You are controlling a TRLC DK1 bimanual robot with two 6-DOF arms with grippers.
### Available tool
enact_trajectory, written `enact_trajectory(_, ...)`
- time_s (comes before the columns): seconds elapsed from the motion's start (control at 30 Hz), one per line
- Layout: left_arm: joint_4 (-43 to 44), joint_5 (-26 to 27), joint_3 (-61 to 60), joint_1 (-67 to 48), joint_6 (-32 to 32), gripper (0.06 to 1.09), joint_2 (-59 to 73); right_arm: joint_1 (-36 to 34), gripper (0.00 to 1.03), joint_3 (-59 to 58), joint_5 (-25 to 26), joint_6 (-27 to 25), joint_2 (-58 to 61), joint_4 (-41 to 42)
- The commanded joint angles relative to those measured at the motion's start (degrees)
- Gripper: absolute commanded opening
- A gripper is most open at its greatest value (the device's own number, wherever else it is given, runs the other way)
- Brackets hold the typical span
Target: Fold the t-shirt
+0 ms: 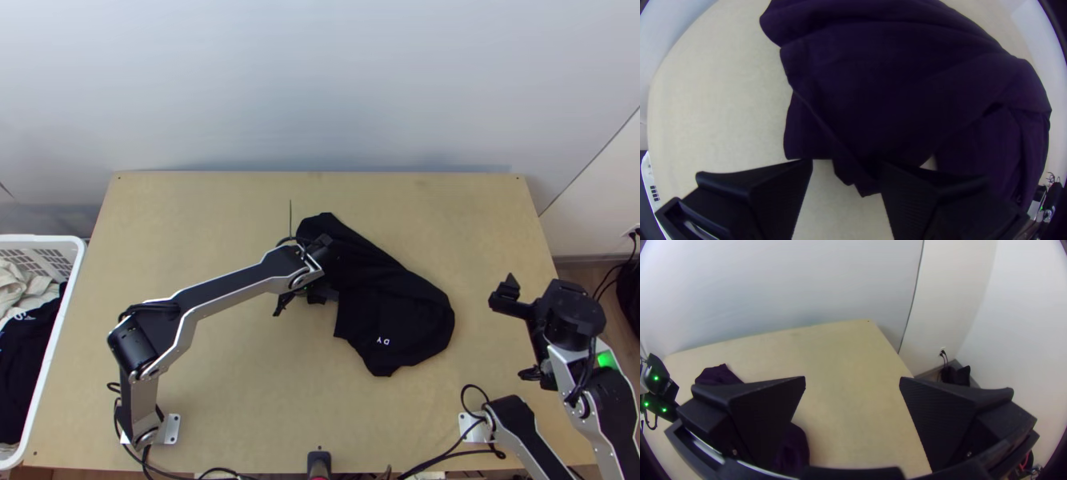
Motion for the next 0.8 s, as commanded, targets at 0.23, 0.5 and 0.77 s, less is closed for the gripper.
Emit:
enact_trajectory(0.23,7.90,-3.21,-0.60,1.26,3.11,0.09,-0.20,3.80,0.98,1.00,-3.07,0.35,1.57,-1.44)
enact_trajectory(0.5,7.55,-3.12,2.65,5.47,3.02,0.10,-6.26,12.15,0.98,3.02,-20.82,9.23,4.29,-10.94)
enact_trajectory(0.77,7.37,1.19,7.22,11.98,3.11,0.09,-8.64,20.42,0.98,4.25,-25.13,10.90,13.26,-7.51)
